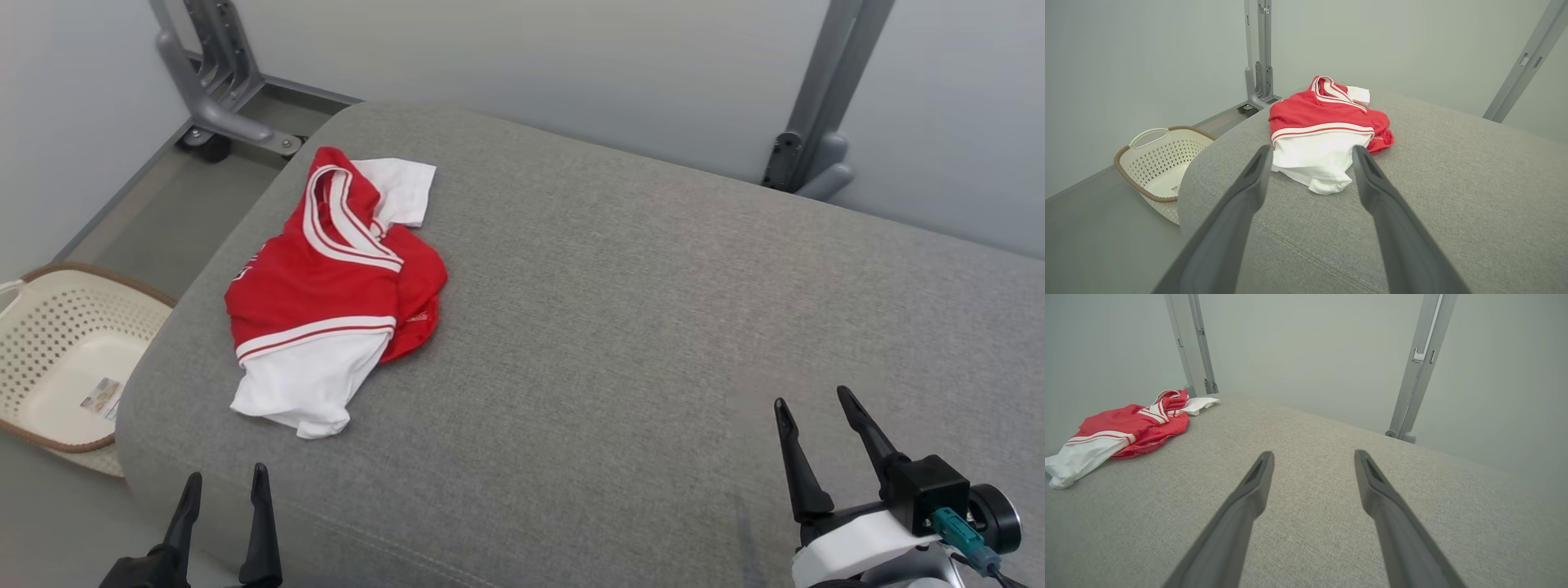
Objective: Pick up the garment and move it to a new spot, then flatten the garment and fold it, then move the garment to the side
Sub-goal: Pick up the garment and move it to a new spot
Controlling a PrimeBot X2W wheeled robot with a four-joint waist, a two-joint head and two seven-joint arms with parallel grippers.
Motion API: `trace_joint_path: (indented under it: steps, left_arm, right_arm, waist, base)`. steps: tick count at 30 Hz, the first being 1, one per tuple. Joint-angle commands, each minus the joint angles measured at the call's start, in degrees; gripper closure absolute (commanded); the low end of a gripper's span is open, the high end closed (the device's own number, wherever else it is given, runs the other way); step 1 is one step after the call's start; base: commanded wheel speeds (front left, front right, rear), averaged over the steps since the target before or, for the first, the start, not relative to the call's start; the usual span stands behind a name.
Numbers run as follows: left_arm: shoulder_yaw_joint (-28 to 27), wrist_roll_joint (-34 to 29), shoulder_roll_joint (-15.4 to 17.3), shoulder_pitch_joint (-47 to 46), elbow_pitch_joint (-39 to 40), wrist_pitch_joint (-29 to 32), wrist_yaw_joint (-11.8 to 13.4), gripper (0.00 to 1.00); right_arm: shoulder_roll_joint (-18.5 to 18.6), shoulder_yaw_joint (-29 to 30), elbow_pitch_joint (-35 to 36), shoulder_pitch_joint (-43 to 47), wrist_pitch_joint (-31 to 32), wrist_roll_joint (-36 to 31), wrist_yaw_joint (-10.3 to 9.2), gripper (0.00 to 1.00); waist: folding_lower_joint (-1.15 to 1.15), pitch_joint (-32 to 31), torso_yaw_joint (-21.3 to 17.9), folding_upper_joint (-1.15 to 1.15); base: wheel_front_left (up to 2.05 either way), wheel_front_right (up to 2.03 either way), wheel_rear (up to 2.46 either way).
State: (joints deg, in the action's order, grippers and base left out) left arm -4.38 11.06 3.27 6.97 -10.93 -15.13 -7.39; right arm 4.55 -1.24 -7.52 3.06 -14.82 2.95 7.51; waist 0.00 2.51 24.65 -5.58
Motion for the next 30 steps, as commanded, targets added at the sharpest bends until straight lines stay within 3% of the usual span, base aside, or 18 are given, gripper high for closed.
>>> trace_joint_path:
  steps: [1, 6, 11, 13, 19, 30]
  left_arm:
    - [-0.3, 0.2, 0.1, 0.8, 0.4, 0.0, -0.2, 0.00]
    - [0.7, 0.7, -0.2, -0.2, 0.1, 0.0, -0.2, 0.00]
    - [8.4, 2.7, -0.1, -10.0, -5.8, 0.0, -0.2, 0.00]
    - [11.5, 4.9, -0.3, -15.6, -10.5, 0.4, -0.2, 0.00]
    - [14.4, 12.5, -0.3, -33.9, -26.7, 3.3, -0.1, 0.00]
    - [13.5, 16.0, 2.8, -52.5, -51.8, 4.0, 0.4, 0.00]
  right_arm:
    - [0.4, -0.2, -0.4, -0.1, -0.4, 0.4, -0.04, 0.00]
    - [1.2, -0.5, -1.0, 0.3, -0.4, 0.7, -0.04, 0.00]
    - [4.0, 1.0, 0.2, 0.4, -0.4, -0.3, -0.04, 0.00]
    - [5.7, 1.4, 1.2, -0.5, -0.4, -0.9, -0.04, 0.00]
    - [9.9, -1.1, 1.7, -5.4, -0.4, -1.3, -0.05, 0.00]
    - [10.9, -1.5, 2.4, -9.5, -0.4, -1.2, -0.04, 0.00]
  waist:
    - [0.00, 0.9, 3.1, 0.00]
    - [0.00, 2.1, 3.3, 0.00]
    - [0.00, 8.6, 3.9, 0.00]
    - [0.00, 12.1, 4.1, 0.00]
    - [0.00, 21.3, -0.3, 0.00]
    - [0.00, 28.0, -7.3, 0.00]
  base:
    - [0.00, 0.00, 0.00]
    - [0.00, 0.00, 0.00]
    - [0.00, 0.00, 0.00]
    - [0.00, 0.00, 0.00]
    - [0.00, 0.00, 0.00]
    - [0.00, 0.00, 0.00]
